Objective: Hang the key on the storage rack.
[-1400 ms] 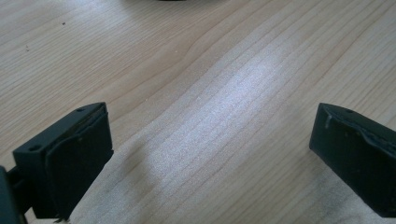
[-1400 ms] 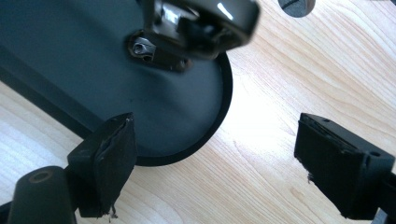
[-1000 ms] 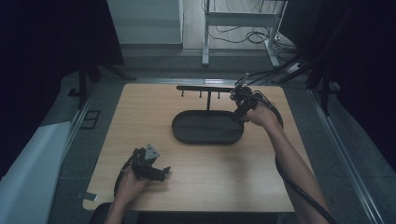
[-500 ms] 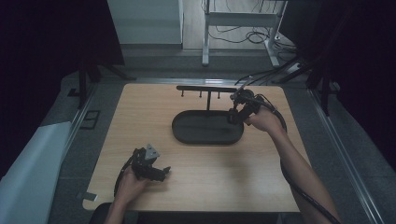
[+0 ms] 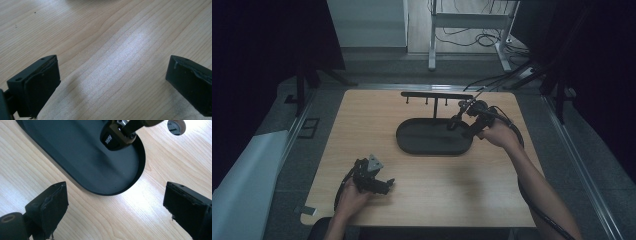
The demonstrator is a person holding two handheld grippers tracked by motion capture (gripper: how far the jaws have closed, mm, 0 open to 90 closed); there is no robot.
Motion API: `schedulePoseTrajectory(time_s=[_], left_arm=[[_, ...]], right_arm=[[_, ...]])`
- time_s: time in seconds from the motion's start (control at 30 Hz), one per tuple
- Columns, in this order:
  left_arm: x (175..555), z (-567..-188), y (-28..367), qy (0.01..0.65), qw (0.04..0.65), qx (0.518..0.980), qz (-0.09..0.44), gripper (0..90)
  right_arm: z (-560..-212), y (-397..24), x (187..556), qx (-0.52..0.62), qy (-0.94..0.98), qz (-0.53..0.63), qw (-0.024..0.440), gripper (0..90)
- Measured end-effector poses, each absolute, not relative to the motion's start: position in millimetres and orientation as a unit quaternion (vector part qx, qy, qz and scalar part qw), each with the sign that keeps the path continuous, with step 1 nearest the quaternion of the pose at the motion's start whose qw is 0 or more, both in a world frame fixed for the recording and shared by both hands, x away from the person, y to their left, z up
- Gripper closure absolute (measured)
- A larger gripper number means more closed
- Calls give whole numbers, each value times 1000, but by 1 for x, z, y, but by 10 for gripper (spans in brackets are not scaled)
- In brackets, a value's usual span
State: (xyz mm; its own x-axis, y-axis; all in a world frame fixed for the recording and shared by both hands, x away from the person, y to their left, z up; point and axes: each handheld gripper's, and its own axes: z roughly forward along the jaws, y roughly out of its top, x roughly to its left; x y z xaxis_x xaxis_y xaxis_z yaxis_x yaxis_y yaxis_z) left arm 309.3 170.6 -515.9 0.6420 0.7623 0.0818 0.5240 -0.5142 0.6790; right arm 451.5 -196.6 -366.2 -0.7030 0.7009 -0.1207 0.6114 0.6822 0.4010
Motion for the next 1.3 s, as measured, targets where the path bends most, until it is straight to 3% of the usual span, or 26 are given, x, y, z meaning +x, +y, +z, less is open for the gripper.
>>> schedulePoseTrajectory(time_s=[0.83, 1.3], left_arm=[[309, -516, 170, 379, 313, 850, 190, 0], [309, -516, 170, 379, 312, 850, 192, 0]], right_arm=[[-379, -211, 423, 349, 908, 193, 127, 53], [-389, -228, 407, 356, 900, 214, 133, 0]])
